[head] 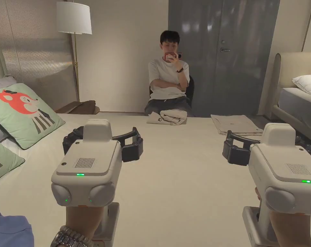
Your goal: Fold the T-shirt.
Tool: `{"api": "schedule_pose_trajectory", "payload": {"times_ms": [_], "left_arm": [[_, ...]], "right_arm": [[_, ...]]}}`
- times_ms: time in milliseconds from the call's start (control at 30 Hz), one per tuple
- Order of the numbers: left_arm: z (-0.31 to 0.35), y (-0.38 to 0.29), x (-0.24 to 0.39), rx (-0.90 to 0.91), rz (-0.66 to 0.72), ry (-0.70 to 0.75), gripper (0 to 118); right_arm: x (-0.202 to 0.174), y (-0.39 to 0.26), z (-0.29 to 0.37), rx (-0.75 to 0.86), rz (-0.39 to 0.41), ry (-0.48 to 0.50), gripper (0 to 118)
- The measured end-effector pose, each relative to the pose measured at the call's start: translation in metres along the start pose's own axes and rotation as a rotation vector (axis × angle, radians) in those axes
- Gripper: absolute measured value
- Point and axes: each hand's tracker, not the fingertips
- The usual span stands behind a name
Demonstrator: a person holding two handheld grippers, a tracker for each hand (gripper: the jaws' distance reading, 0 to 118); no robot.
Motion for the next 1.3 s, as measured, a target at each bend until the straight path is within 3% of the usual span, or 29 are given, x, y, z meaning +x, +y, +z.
{"api": "schedule_pose_trajectory", "payload": {"times_ms": [1300], "left_arm": [[0.0052, 0.0012, -0.0008, 0.012, -0.004, 0.007, 111]], "right_arm": [[-0.0006, 0.0008, 0.0026, 0.015, 0.003, 0.022, 117]]}}
